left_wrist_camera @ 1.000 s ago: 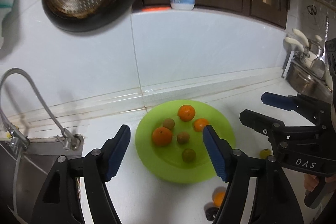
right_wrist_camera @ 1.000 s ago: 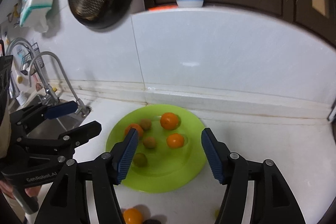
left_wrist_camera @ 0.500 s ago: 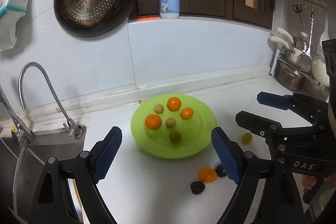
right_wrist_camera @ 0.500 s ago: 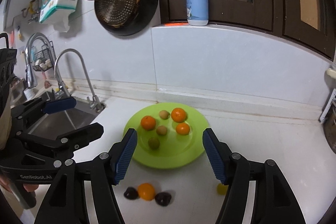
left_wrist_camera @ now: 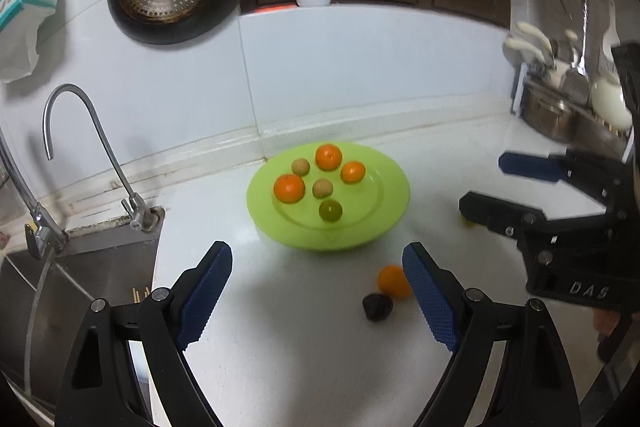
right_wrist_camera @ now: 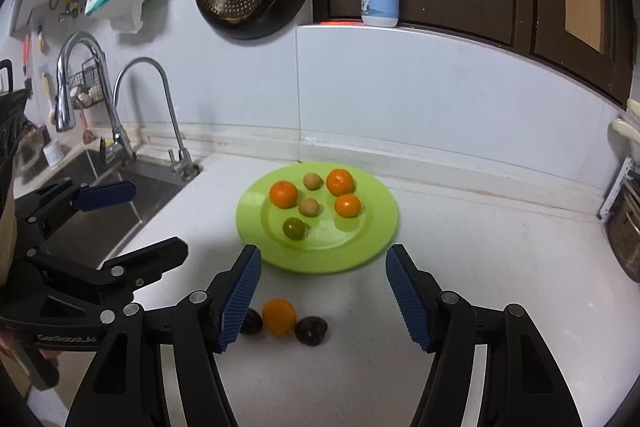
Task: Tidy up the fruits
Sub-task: 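Withdraw both open tools from the plate toward the remaining fruits, then grasp a dark purple plum with the left tool while the right tool grasps another plum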
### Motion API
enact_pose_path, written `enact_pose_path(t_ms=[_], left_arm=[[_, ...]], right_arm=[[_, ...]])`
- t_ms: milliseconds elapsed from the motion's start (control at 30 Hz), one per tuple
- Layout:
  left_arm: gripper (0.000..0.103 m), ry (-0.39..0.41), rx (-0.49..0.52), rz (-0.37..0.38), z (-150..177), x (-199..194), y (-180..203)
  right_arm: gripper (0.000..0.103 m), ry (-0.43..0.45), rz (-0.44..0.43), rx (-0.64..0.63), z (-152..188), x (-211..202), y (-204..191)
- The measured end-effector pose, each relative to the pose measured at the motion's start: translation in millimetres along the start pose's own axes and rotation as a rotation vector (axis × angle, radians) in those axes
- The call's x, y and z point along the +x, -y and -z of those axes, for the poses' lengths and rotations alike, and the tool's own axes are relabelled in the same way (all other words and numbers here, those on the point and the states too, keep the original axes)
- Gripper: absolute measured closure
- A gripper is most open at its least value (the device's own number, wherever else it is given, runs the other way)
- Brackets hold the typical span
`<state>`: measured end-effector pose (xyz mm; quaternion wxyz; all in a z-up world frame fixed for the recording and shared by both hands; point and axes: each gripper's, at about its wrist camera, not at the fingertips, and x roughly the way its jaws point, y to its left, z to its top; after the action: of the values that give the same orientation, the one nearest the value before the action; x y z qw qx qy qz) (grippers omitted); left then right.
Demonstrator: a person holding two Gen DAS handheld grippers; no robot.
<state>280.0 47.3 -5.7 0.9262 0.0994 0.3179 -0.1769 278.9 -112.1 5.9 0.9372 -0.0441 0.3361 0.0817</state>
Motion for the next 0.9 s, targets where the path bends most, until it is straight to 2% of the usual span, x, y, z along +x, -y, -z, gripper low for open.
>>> enact_pose_path(t_ms=[333, 700, 900], left_arm=[[0.016, -0.059, 0.075, 0.033, 25, 15, 11], [0.017, -0.07, 0.202, 0.106, 39, 32, 26], [0.028, -0.096, 0.215, 0.164, 39, 45, 26]], right_arm=[[0.038, -0.066, 0.004, -0.085, 26, 8, -10], [0.038, -0.177, -0.039, -0.172, 46, 30, -10], [0.038, -0.229, -0.092, -0.223, 50, 48, -11]])
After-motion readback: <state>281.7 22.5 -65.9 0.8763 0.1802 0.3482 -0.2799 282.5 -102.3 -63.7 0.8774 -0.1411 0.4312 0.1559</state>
